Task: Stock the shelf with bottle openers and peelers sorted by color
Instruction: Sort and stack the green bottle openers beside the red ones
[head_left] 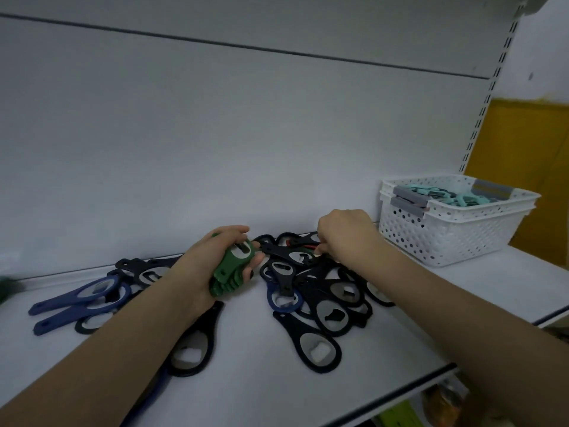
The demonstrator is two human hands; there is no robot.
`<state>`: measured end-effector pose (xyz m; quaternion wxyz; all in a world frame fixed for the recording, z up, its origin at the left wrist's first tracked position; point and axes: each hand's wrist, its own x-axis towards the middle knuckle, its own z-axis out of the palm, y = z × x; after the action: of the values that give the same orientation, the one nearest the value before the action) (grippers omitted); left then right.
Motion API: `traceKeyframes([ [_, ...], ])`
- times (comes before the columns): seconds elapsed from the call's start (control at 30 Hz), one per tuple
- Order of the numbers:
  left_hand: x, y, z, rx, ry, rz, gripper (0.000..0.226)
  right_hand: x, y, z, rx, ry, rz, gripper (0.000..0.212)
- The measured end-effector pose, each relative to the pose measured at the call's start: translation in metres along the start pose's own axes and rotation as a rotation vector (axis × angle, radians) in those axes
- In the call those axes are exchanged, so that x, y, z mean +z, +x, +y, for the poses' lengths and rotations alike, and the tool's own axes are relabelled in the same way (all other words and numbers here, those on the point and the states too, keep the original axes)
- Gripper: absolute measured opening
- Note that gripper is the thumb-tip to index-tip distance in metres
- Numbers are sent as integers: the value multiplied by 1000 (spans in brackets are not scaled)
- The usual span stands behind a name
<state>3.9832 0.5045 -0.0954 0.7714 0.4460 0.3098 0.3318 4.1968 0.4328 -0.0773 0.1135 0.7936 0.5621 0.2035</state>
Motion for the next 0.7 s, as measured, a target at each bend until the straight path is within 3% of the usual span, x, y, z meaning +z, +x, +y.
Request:
traceKeyframes([
  [0.17, 0, -1, -1, 2, 5, -11, 22, -1, 2, -2, -156, -94, 68, 14],
  [0.33, 1, 2, -1, 2, 2, 10, 16, 4, 13, 11, -163, -107, 101, 17],
  [0.43, 2, 1, 0, -11, -3, 19, 14, 12, 17, 18, -126, 19, 110, 22],
  [0.57, 1, -3, 5, -30, -63, -32, 19, 1, 11, 30, -5, 419, 198, 28],
  [0.63, 0, -5, 10, -41, -105, -54, 25, -17, 4, 29, 25, 857, 193, 20],
  [0.7, -3, -4, 15, -65, -143, -76, 24, -33, -4, 18, 8, 1345, 70, 13],
])
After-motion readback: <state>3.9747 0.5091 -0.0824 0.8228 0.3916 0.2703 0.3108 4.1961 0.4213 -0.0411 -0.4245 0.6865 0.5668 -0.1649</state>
